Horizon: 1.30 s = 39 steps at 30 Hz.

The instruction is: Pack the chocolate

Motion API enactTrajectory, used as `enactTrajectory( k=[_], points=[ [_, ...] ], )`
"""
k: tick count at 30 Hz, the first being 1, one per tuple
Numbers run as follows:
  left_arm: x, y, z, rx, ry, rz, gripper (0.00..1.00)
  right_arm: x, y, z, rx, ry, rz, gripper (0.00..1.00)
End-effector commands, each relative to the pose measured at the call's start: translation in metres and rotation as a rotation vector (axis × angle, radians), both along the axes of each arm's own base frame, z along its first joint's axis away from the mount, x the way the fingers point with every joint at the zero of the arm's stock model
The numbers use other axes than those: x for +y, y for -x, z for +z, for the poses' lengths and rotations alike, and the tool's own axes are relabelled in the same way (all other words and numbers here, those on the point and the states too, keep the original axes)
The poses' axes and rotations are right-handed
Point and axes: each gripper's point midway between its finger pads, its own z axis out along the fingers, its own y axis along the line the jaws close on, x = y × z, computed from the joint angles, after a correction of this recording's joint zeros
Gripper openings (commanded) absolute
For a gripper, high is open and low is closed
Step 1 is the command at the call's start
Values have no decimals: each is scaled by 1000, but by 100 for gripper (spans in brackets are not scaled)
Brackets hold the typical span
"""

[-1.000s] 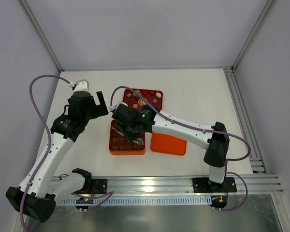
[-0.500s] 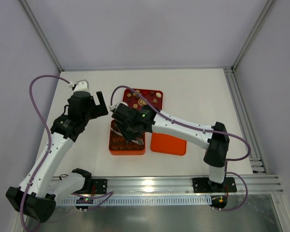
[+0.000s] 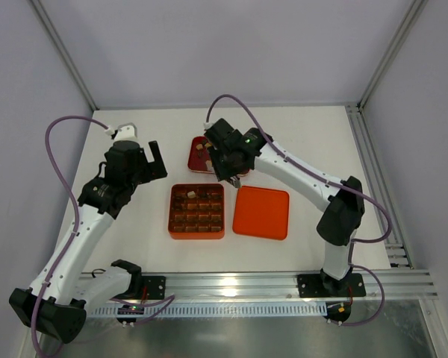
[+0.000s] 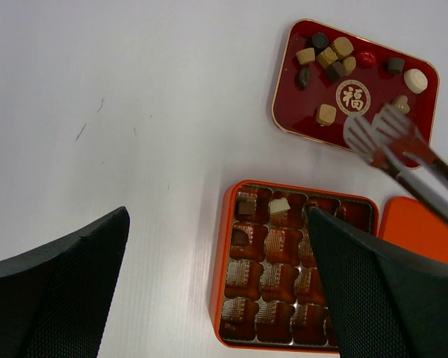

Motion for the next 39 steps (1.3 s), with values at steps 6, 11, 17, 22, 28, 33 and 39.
enactTrajectory(
  k=[6,11,17,22,28,33,39],
  points=[
    [0,-6,10,-48,27,8,100,-7,-64,10,-54,-33,-49,43],
    [-1,-6,9,-46,25,8,100,-1,-81,2,-50,-30,-52,43],
    [0,-6,9,-45,28,9,100,2,-102,-9,-55,-15,-65,43],
    [0,-6,8,-44,24,9,100,0,-111,-21,-47,7,-76,43],
    [0,-6,8,-42,25,10,100,0,-119,-30,-47,8,-82,41],
    [0,-6,8,-40,25,6,100,3,-125,-38,-47,12,-76,40],
    [0,-6,8,-42,24,7,100,4,-129,-43,-46,13,-75,40]
  ],
)
